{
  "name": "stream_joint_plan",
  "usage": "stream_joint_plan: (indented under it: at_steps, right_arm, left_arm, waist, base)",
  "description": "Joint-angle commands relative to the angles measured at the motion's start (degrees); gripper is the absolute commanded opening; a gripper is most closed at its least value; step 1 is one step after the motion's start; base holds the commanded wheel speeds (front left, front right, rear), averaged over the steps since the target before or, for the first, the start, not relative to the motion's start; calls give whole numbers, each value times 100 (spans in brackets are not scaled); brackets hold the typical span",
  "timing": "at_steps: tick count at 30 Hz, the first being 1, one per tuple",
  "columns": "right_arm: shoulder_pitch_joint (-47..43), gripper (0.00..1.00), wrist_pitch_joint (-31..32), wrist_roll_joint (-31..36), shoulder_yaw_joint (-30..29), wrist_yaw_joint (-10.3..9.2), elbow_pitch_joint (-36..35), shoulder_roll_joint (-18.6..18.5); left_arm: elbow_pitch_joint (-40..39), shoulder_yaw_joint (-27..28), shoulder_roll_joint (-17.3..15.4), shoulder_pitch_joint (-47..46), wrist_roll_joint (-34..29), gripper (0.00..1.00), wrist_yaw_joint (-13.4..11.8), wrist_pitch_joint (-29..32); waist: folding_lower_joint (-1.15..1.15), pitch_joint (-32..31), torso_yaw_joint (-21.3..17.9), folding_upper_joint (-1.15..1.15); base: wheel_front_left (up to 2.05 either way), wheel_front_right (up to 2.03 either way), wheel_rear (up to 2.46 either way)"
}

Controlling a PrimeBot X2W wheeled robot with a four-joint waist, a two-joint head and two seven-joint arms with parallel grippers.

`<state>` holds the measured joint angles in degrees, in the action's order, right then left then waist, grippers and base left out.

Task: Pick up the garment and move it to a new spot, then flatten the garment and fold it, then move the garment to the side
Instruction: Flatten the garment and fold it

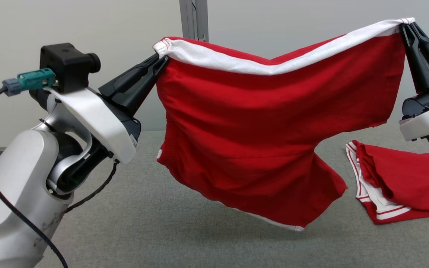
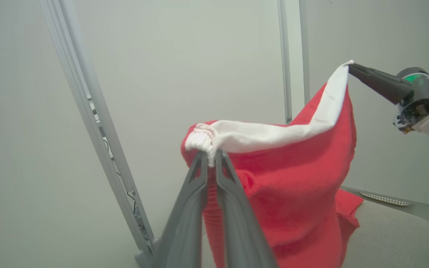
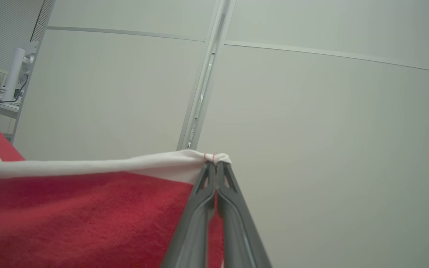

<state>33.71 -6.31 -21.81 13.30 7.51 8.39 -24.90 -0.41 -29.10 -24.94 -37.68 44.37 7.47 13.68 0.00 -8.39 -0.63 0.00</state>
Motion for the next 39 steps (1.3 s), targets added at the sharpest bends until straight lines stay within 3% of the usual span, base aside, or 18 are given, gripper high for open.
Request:
stream_joint_plan:
  at_steps: [1,8,12,24,26,30,39]
  right_arm:
    - [88,0,56,4,-8,-4,22,-3]
    - [707,0,186,-104,194,-4,671,85]
    - [1523,0,-52,-217,402,-4,1424,219]
    - [4926,0,-867,566,911,-4,3621,879]
    - [5451,0,-893,833,809,-4,3728,1148]
    - [5708,0,-893,1216,608,-4,3544,1286]
    - [5466,0,-895,1443,304,-4,3256,1362]
  left_arm:
    - [78,-30,-50,-134,126,0,0,57]
    - [734,-409,25,-887,510,0,1,58]
    - [1446,-804,115,-1678,350,0,-2,-257]
    - [3976,-1759,205,-4835,-789,0,-1,-2545]
    - [4443,-1817,204,-5384,-941,0,-1,-2789]
    - [4761,-1897,236,-5798,-1060,0,-1,-2878]
    - [4124,-1767,222,-5597,-1085,0,-1,-2885]
  waist:
    - [0,31,-14,0]
    - [0,417,-36,0]
    - [0,850,-79,0]
    - [0,3007,-504,0]
    - [0,3475,-640,0]
    - [0,3965,-732,0]
    - [0,4679,-631,0]
  base:
    - [0,0,0]
    - [0,0,0]
    - [0,0,0]
    - [0,0,0]
    - [0,0,0]
    - [0,0,0]
    - [0,0,0]
